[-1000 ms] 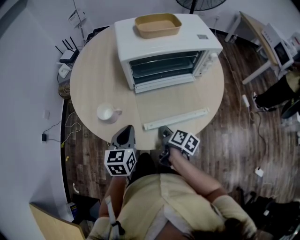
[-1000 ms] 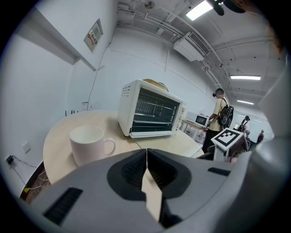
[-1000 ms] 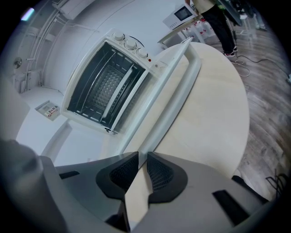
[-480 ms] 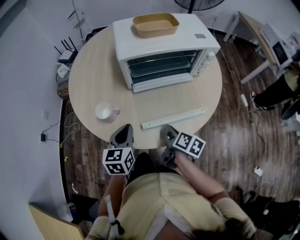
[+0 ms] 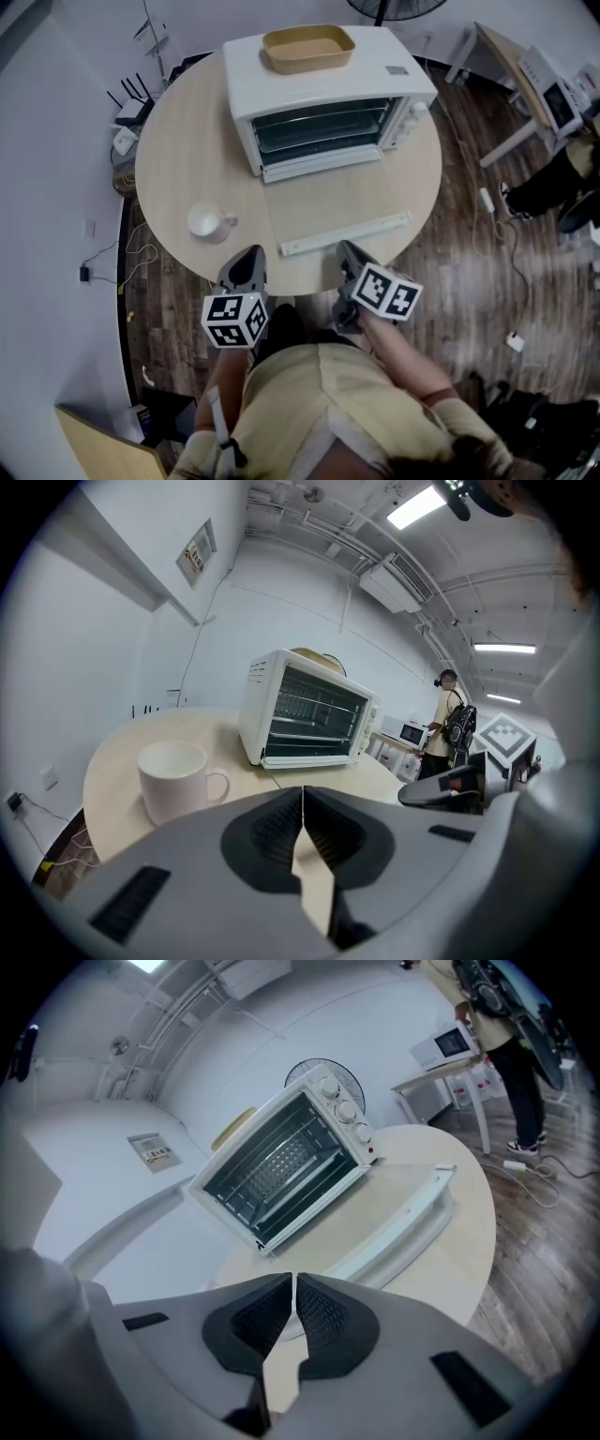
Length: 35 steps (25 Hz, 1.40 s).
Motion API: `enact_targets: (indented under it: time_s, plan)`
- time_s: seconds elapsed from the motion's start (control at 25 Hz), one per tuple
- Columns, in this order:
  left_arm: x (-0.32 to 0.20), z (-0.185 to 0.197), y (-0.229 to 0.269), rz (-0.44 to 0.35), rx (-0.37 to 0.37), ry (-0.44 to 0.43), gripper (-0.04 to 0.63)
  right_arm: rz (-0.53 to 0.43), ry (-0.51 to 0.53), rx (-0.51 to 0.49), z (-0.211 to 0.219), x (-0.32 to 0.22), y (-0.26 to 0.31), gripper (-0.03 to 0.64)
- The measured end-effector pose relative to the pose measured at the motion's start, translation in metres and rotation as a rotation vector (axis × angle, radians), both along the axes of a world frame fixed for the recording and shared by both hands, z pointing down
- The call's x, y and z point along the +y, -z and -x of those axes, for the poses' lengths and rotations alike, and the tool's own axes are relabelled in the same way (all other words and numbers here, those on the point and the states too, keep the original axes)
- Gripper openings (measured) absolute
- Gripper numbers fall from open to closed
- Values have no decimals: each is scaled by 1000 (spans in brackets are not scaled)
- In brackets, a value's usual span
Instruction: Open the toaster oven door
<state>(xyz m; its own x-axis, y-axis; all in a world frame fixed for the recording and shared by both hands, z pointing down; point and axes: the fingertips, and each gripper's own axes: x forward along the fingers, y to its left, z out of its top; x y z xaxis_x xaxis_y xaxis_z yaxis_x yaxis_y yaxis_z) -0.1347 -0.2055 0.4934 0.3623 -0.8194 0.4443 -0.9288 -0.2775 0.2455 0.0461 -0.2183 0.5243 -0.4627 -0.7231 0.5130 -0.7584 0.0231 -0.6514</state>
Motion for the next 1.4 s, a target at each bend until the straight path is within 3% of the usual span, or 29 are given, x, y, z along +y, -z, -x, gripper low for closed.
enact_targets:
  time_s: [0.76, 1.4]
  plan:
    - [2, 1, 7, -3, 5, 3, 5, -210, 102, 225, -16, -13, 33, 3]
    - [2, -2, 6, 4, 11, 6, 5, -233, 131, 253, -14, -13, 35, 3]
